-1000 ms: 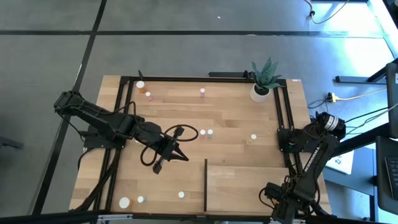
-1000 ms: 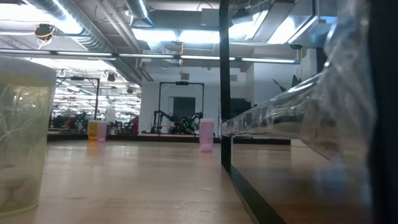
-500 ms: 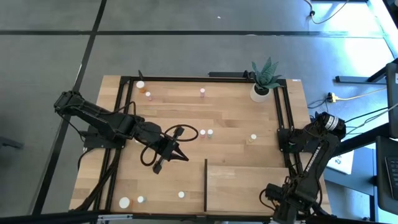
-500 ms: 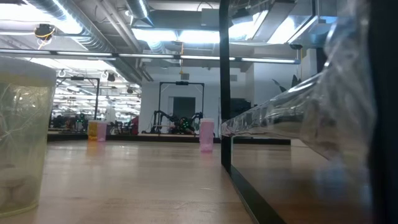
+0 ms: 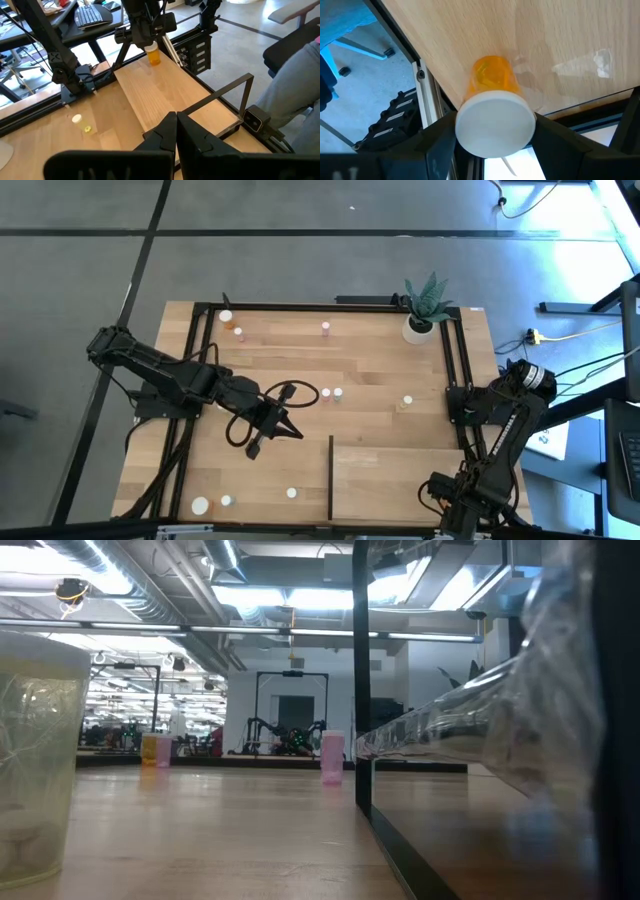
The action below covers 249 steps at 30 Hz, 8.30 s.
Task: Pick and place medicine bottles onto shelf by color
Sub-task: Put the middle right orange pill bottle on the shelf, then put the middle right yellow pill bottle on the shelf
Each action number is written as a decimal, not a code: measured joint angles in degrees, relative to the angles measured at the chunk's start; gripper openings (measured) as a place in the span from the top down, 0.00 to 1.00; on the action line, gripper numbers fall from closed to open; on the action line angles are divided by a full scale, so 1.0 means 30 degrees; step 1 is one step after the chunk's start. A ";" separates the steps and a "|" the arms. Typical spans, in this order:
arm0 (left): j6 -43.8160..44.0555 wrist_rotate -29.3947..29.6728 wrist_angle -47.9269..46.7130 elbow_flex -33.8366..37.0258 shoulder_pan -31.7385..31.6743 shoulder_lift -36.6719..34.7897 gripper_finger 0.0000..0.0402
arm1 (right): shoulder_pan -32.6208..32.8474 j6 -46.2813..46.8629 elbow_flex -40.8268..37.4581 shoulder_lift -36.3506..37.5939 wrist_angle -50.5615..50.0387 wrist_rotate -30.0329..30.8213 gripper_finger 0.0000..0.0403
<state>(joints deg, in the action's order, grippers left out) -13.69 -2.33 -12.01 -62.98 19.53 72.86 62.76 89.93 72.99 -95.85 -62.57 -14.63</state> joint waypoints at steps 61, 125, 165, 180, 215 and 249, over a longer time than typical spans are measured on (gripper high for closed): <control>0.6017 0.6416 -0.4984 0.0007 0.0718 -0.3178 1.00 | -0.8599 -1.0296 0.5617 0.0022 -0.7750 1.2989 0.40; 0.5508 0.5887 -1.1686 -0.2149 -0.2754 -0.1137 1.00 | -2.0138 -1.4583 -0.5705 0.3417 -0.2310 0.5979 0.47; 0.5501 0.5901 -1.1693 -0.2149 -0.2753 -0.1144 1.00 | -2.0138 -1.4497 -0.6063 0.3410 -0.1188 0.5842 0.47; 0.5370 0.5901 -1.1693 -0.2142 -0.2747 -0.1144 1.00 | -2.0138 -1.4593 -0.7584 0.3395 0.0277 0.5482 0.47; 0.5362 0.5901 -1.1693 -0.2142 -0.2751 -0.1151 1.00 | -1.9466 -1.5234 -0.4977 0.3410 -0.1178 0.6077 0.66; 0.5362 0.5897 -0.8251 -0.2135 0.1403 0.0422 1.00 | -0.5536 -0.4254 0.1399 0.3293 -0.1731 0.3753 0.66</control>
<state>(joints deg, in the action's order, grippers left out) 2.39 15.36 -36.76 -69.38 23.74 74.13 46.15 77.17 77.19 -85.97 -67.76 -3.37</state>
